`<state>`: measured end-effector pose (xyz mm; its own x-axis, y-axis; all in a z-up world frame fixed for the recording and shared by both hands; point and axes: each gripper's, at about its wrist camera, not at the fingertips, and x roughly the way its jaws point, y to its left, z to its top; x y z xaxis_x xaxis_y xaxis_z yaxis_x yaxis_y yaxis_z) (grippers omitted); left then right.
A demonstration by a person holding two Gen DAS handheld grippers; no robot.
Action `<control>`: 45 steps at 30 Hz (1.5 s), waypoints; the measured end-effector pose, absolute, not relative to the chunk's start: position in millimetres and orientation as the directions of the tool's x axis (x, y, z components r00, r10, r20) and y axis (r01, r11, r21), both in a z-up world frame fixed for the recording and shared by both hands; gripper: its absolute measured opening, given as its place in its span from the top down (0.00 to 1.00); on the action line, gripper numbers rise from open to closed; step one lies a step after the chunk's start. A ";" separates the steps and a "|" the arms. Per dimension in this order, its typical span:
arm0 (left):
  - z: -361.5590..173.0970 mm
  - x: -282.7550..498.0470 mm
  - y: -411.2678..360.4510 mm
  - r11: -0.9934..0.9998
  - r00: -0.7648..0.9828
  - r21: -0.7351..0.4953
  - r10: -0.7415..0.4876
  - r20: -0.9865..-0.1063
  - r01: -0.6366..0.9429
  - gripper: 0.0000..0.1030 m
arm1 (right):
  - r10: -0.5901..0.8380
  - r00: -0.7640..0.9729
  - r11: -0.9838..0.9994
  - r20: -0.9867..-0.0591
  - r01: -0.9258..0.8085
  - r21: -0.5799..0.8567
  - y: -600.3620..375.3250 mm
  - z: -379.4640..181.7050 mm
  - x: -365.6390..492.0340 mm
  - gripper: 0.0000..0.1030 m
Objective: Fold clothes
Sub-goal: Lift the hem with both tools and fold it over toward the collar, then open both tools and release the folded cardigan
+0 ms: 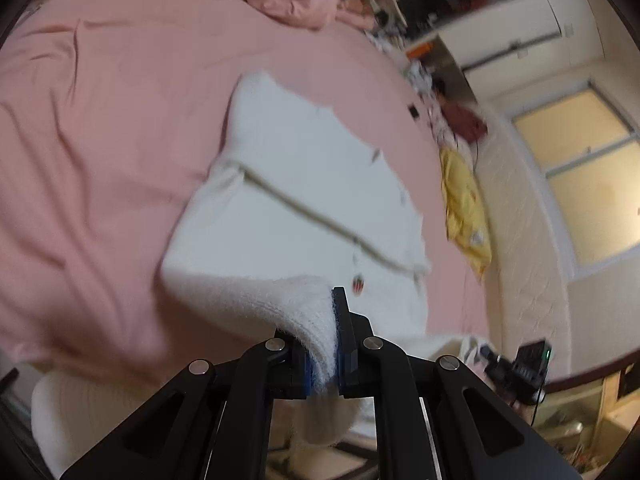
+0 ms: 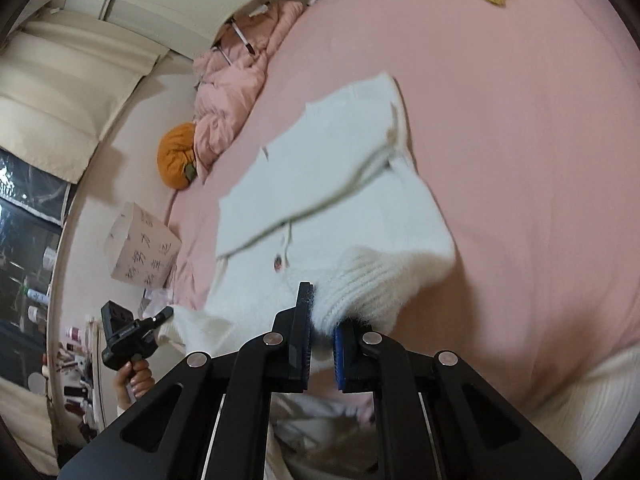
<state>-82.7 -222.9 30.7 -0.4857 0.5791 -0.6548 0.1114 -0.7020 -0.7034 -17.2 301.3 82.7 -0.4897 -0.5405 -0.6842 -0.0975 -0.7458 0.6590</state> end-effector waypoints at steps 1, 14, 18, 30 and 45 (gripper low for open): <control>30.8 -94.7 -224.3 -0.700 -0.500 -0.704 0.568 -0.654 0.125 0.91 | -0.534 -0.497 -0.750 -0.684 -0.096 0.655 302.3 85.4 -25.9 0.91; 18.6 -272.1 -231.5 -0.744 -0.520 -0.627 0.450 -0.726 0.233 0.91 | -0.461 -0.567 -0.770 -0.683 -0.128 0.626 314.1 88.4 -209.0 0.91; -1.5 -327.9 -230.8 -0.759 -0.491 -0.593 0.422 -0.762 0.269 0.91 | -0.465 -0.545 -0.757 -0.698 -0.165 0.633 313.0 65.9 -268.1 0.91; -63.9 -387.3 -245.8 -0.721 -0.434 -0.612 0.461 -0.774 0.324 0.91 | -0.480 -0.492 -0.663 -0.726 -0.339 0.668 346.8 -41.4 -341.1 0.91; -15.9 -366.4 -293.7 -0.363 -0.578 -0.870 0.650 -0.493 0.333 0.46 | -0.415 -0.687 -0.590 -0.597 -0.296 0.751 386.8 20.4 -291.6 0.26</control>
